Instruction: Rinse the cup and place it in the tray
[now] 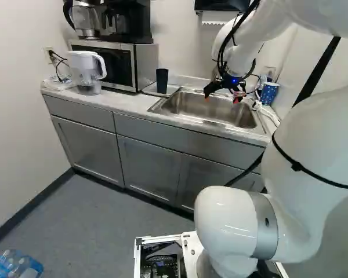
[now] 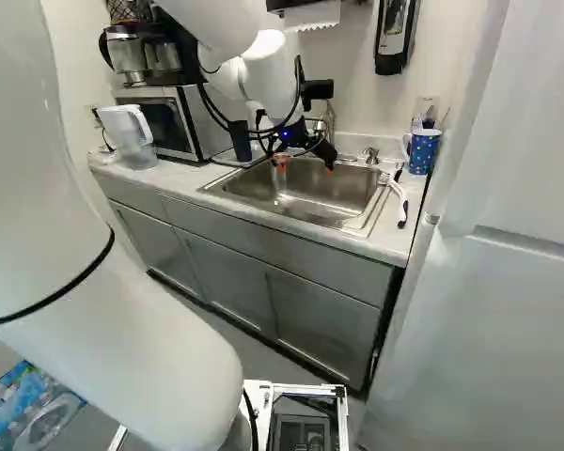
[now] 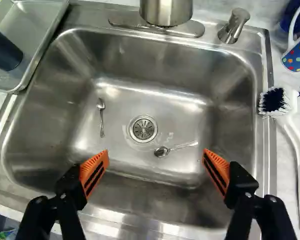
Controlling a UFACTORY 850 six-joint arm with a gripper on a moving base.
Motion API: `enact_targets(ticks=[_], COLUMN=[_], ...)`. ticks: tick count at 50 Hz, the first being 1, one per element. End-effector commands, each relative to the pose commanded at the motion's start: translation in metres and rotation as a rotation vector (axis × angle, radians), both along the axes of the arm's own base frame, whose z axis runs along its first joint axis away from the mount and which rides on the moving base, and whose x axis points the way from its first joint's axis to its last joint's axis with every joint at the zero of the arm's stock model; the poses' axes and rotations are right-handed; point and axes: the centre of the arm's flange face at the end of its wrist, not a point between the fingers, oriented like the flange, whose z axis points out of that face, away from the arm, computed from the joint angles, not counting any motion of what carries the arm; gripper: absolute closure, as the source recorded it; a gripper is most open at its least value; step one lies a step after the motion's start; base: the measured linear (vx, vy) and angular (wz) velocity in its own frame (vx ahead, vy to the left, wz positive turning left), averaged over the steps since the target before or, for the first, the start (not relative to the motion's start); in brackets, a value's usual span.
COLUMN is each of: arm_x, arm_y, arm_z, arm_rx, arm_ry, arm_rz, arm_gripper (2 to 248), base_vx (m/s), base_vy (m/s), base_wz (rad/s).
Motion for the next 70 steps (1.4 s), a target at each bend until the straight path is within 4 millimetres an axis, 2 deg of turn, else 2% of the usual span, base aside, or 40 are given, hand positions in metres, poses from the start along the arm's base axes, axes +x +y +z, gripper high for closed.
enact_targets(ticks=[70], arm_x=[0.0], arm_y=[0.0], arm_z=[0.0], arm_rx=[0.0], arm_ry=[0.0], arm_rz=[0.0], arm_gripper=[3], base_vx=[0.0], base_vy=[0.0], base_wz=[0.001])
